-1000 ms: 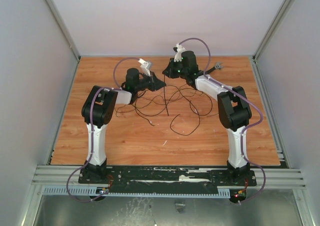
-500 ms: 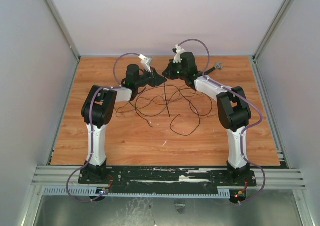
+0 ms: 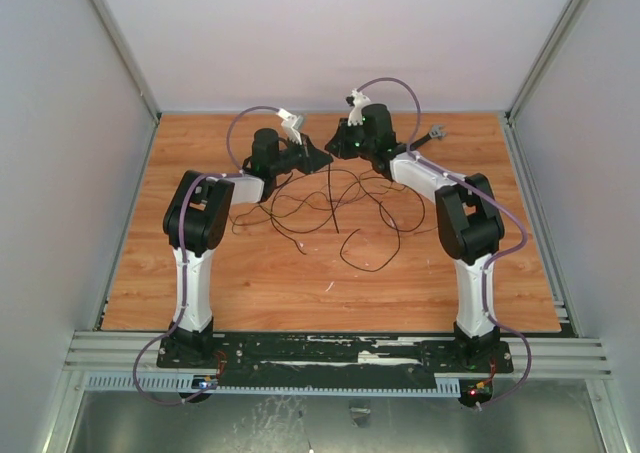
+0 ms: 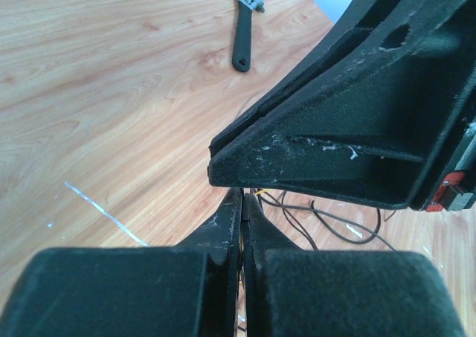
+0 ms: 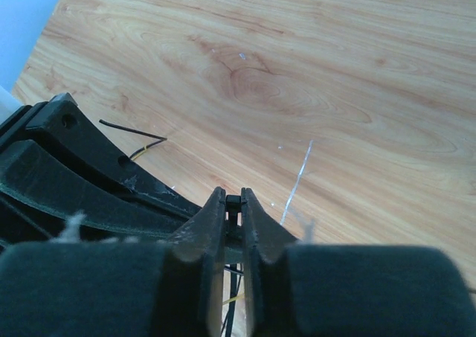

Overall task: Zip-tie the wires
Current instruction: Tie the cable at the center of the board.

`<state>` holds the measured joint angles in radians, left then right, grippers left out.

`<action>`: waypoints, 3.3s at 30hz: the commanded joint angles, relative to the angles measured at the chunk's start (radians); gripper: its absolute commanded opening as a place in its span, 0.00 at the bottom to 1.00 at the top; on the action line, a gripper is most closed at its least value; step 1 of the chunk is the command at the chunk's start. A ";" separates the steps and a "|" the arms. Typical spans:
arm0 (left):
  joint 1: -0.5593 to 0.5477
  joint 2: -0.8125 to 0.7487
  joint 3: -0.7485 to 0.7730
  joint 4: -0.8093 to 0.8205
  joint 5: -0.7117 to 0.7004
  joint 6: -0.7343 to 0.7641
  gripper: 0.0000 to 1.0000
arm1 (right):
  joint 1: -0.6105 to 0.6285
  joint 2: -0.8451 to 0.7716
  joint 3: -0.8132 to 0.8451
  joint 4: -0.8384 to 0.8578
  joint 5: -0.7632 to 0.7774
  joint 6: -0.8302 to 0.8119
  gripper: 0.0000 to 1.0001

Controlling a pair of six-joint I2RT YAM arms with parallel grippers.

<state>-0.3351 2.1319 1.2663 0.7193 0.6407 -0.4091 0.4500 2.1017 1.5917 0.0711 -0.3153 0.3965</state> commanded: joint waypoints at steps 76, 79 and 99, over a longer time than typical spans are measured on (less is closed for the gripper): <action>-0.004 0.058 0.030 0.020 0.066 -0.048 0.00 | 0.176 -0.138 -0.907 0.750 -0.171 -1.726 0.99; -0.005 0.060 0.033 0.019 0.066 -0.048 0.00 | 0.189 -0.125 -0.918 0.773 -0.151 -1.735 0.99; -0.005 0.054 0.039 0.001 0.076 -0.045 0.00 | 0.133 -0.076 -0.827 0.663 -0.083 -1.911 0.99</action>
<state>-0.3363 2.1780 1.2736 0.7090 0.6949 -0.4568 0.5884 1.9846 0.7677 0.8482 -0.3939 -1.4788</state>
